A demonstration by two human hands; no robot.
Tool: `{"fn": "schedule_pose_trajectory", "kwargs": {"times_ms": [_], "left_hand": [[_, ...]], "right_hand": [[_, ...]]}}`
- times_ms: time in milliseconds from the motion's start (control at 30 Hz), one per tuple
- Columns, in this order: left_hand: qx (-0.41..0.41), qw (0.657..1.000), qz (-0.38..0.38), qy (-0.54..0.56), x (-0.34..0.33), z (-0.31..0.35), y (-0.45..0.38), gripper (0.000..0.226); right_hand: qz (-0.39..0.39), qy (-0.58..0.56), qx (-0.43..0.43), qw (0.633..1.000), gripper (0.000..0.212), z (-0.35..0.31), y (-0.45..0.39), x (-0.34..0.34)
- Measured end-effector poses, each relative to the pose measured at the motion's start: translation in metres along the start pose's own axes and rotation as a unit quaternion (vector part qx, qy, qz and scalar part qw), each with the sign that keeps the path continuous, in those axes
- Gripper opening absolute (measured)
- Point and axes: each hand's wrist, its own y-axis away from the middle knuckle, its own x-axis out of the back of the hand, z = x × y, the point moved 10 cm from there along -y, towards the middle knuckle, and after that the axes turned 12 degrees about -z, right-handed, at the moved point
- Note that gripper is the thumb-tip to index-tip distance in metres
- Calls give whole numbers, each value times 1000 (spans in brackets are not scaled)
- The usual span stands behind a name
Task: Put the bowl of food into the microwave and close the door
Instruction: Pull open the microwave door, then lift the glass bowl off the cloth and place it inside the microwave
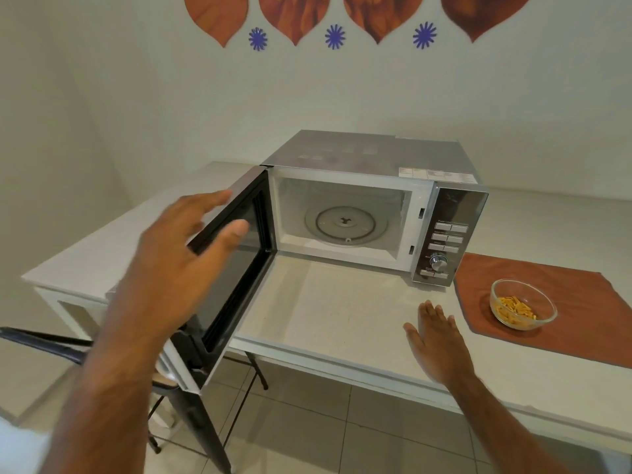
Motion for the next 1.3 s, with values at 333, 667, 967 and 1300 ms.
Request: {"fn": "schedule_pose_trajectory", "kwargs": {"times_ms": [333,667,967,1300], "left_hand": [[13,982,-184,-32,-191,-15,-41,86],[52,912,-344,-220,-355,-106,-33,85],[52,907,-341,-242,-380,-146,-29,84],[71,921,-335,-186,-380,-145,-30,78]], "right_hand": [[3,-12,-8,1000,74,0,2,2],[9,-28,-8,1000,77,3,1,-1],[29,-71,-5,997,73,6,4,4],[32,-376,1,926,33,28,19,27]]}}
